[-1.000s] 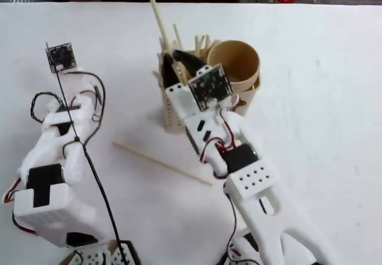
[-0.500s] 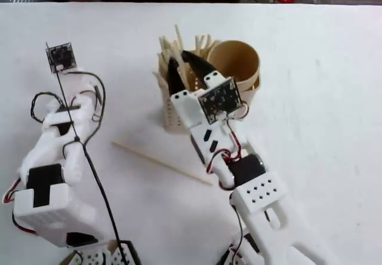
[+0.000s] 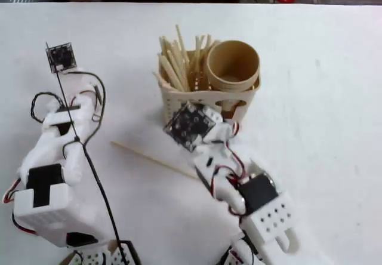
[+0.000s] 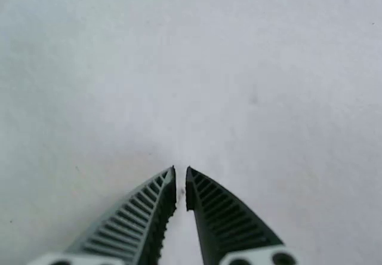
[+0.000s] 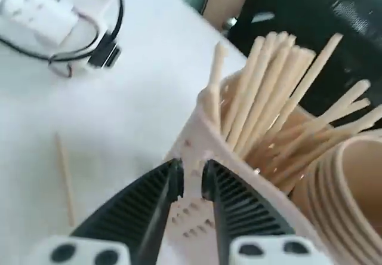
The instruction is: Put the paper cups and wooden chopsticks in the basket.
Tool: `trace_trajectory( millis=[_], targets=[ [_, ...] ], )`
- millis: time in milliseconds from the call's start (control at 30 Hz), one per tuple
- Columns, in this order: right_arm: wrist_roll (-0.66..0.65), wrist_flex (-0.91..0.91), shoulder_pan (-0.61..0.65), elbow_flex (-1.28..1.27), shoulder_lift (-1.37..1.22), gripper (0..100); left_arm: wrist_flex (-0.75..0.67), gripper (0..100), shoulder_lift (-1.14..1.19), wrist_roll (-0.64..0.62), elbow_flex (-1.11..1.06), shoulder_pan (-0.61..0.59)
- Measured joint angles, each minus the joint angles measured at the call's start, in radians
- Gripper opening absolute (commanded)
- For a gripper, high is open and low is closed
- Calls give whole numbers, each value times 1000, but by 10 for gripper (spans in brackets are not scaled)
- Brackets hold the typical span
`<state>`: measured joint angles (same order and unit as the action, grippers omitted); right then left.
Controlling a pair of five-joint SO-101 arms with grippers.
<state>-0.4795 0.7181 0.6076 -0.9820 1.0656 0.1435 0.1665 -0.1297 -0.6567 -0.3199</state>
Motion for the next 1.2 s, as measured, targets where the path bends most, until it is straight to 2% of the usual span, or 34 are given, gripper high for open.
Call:
trace_trajectory(
  millis=[200,400,767,967,1133,1200],
  targets=[
    [-9,245,101,0,54,69,0,50,0,0,0,0],
    [-12,267,181,0,-135,140,0,50,0,0,0,0],
    [-12,-21,183,2,-730,140,0,50,0,0,0,0],
    [-12,-60,183,51,-879,140,0,50,0,0,0,0],
    [-12,-60,181,95,-947,8,0,50,0,0,0,0],
    [-12,-64,178,109,-961,32,0,50,0,0,0,0]
  ],
)
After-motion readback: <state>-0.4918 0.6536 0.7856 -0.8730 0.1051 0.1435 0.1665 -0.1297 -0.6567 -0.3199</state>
